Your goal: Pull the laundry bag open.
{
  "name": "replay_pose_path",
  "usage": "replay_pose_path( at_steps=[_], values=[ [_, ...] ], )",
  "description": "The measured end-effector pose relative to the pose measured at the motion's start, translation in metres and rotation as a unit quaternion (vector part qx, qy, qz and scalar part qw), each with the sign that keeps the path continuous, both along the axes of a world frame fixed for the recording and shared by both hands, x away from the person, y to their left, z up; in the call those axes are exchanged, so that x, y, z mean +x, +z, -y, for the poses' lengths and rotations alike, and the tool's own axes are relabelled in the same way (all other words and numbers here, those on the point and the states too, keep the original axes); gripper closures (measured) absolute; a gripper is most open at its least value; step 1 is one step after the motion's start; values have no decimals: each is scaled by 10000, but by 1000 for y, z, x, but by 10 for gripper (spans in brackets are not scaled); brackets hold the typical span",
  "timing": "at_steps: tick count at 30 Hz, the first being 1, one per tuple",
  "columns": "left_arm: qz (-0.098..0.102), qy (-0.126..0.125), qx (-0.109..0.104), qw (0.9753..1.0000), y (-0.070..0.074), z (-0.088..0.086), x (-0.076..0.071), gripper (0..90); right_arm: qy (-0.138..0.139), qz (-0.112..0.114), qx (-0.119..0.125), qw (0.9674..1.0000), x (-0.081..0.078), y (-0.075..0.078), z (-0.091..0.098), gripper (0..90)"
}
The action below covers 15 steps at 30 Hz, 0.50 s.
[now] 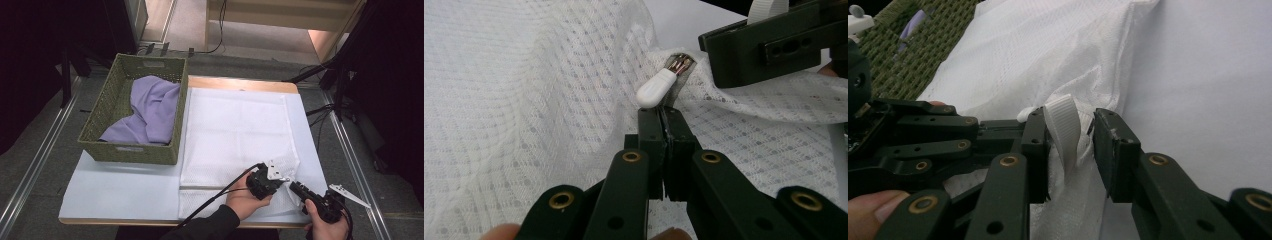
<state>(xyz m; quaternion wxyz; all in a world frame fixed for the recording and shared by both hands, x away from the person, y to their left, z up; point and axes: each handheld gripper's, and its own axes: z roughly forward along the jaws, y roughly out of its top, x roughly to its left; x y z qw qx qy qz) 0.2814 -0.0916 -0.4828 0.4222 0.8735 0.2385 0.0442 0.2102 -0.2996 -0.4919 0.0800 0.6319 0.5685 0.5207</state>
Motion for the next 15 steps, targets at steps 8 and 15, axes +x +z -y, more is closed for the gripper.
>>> replay_pose_path(
  at_steps=[8,15],
  values=[
    [-69,-28,6,10000,0,0,1,876,180,263,-140,9994,5,5,-8,859],
    [-305,208,-195,9991,0,-5,6,739,99,666,-762,9948,-2,16,-9,881]
  ],
)
